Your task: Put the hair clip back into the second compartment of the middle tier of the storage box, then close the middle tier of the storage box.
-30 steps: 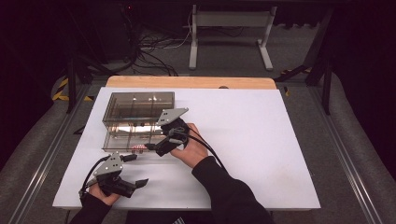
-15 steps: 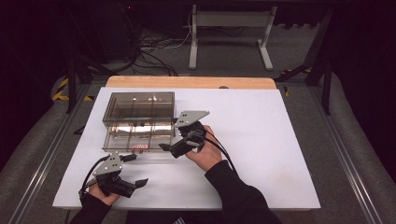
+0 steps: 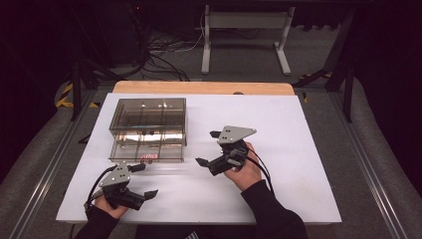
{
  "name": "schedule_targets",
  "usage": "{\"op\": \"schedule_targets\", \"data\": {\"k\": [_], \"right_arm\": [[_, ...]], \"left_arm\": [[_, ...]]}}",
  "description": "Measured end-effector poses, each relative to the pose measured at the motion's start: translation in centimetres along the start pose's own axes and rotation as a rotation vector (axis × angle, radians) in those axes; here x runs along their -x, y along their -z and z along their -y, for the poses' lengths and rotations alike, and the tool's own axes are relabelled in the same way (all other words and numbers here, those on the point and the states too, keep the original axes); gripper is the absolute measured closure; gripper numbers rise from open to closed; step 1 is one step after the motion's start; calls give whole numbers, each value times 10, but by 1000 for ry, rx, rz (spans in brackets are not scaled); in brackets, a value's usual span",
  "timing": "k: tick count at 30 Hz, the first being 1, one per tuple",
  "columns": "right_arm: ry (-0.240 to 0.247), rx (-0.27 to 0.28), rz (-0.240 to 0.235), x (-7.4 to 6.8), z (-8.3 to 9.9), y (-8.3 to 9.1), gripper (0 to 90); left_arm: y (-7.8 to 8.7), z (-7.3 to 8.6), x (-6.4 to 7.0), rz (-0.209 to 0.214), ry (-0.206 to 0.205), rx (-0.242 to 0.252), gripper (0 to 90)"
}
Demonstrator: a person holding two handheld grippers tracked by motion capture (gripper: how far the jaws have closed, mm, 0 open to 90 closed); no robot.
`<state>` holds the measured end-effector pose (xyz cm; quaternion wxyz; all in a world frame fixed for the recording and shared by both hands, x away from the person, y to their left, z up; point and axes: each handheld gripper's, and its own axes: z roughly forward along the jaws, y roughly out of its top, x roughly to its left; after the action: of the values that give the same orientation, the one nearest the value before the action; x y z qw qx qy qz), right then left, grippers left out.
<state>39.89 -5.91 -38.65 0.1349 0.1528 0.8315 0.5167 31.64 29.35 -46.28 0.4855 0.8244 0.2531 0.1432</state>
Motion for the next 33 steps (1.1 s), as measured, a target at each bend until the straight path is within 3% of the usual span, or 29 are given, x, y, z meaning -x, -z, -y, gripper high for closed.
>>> {"op": "schedule_targets", "data": {"k": [11, 16, 33], "right_arm": [[-28, -21, 67, 12, 32, 41, 28], [-37, -2, 98, 14, 46, 57, 15], [-83, -14, 139, 15, 80, 77, 6]], "left_arm": [[0, 0, 0, -5, -1, 0, 32], [1, 0, 0, -8, -2, 0, 31], [2, 0, 1, -12, 1, 0, 31]]}}
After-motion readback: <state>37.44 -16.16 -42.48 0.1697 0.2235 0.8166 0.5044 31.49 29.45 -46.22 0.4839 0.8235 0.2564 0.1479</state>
